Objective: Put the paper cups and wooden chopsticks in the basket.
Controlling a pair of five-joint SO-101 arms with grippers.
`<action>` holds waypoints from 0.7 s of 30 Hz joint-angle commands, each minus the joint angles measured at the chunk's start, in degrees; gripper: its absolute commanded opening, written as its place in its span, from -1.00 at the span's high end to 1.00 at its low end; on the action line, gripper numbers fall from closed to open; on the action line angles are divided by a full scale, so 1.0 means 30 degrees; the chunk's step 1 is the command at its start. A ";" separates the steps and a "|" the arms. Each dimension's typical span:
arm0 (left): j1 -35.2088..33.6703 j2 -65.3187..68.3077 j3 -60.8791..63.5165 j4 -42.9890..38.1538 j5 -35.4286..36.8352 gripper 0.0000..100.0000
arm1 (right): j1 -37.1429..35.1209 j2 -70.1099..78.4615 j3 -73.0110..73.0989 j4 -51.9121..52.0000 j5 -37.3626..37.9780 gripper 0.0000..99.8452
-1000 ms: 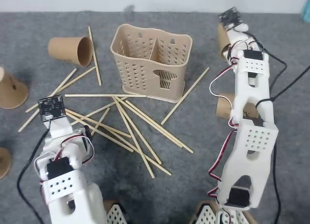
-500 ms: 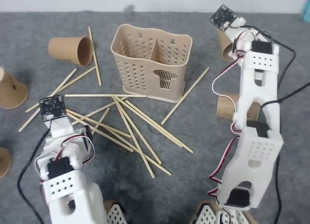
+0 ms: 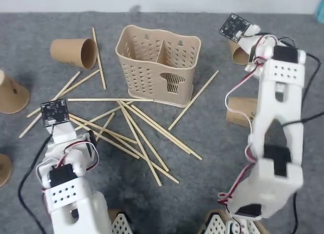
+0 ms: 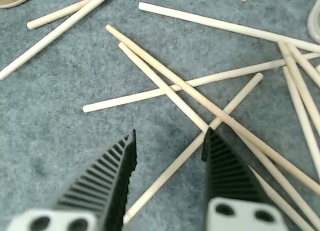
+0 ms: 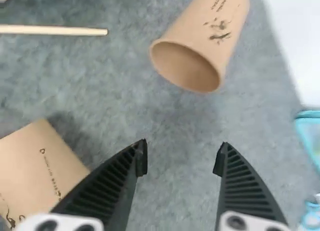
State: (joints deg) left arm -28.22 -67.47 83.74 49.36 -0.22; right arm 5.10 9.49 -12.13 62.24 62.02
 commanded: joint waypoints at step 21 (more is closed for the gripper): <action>0.0147 -0.0322 -0.0073 -0.0557 0.0176 0.59 | -0.0220 0.8103 0.0147 -1.5341 0.1582 0.40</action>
State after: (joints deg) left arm -28.22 -67.47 83.74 49.10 -0.22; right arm 5.45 29.36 -0.18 17.67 66.15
